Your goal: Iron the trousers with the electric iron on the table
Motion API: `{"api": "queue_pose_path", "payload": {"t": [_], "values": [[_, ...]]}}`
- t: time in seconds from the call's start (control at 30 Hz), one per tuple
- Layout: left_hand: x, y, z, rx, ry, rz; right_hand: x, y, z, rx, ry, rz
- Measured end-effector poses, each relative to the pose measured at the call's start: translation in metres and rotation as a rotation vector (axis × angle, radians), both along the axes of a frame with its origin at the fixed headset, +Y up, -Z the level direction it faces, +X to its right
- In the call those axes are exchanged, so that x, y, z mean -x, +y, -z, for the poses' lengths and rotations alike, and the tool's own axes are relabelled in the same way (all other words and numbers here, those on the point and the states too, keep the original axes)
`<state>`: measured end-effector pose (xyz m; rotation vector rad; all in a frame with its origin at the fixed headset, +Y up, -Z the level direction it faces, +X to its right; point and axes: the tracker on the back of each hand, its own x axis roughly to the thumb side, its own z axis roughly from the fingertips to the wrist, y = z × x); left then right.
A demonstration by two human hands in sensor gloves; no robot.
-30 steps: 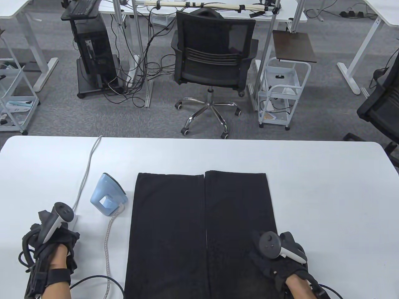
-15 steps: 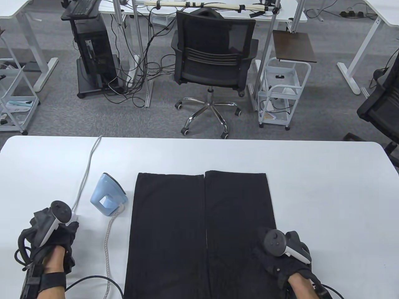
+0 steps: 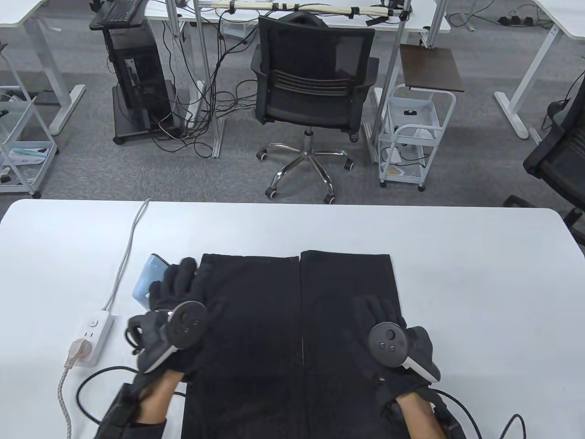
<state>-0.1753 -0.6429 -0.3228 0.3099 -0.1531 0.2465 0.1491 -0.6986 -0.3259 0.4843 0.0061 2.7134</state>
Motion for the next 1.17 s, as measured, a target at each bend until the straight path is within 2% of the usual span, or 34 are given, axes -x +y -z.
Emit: {"api": "queue_pose_path", "payload": {"t": [0.03,0.07,0.17,0.23,0.33,0.4,0.63,1.17], "values": [[-0.019,-0.013,0.001,0.019,-0.027,-0.027,0.008,-0.002,0.0,-0.002,0.005,0.022],[-0.027,-0.019,0.001,0.028,-0.049,-0.044,0.011,-0.003,0.0,-0.002,0.006,0.029],[-0.058,-0.057,0.005,0.101,-0.099,-0.105,0.024,-0.015,0.001,0.007,0.006,0.055],[-0.067,-0.078,0.005,0.148,-0.106,-0.108,0.028,-0.027,0.004,0.03,0.003,0.046],[-0.069,-0.103,0.006,0.134,-0.092,-0.008,0.026,-0.044,0.008,0.024,-0.023,0.018],[-0.067,-0.109,0.01,0.188,-0.089,0.025,0.026,-0.054,0.01,0.022,-0.039,-0.022],[-0.057,-0.12,0.009,0.215,-0.064,0.025,0.027,-0.071,0.013,0.072,-0.03,-0.06],[-0.05,-0.121,0.01,0.223,-0.016,0.001,0.032,-0.074,0.007,0.084,-0.004,-0.07]]}}
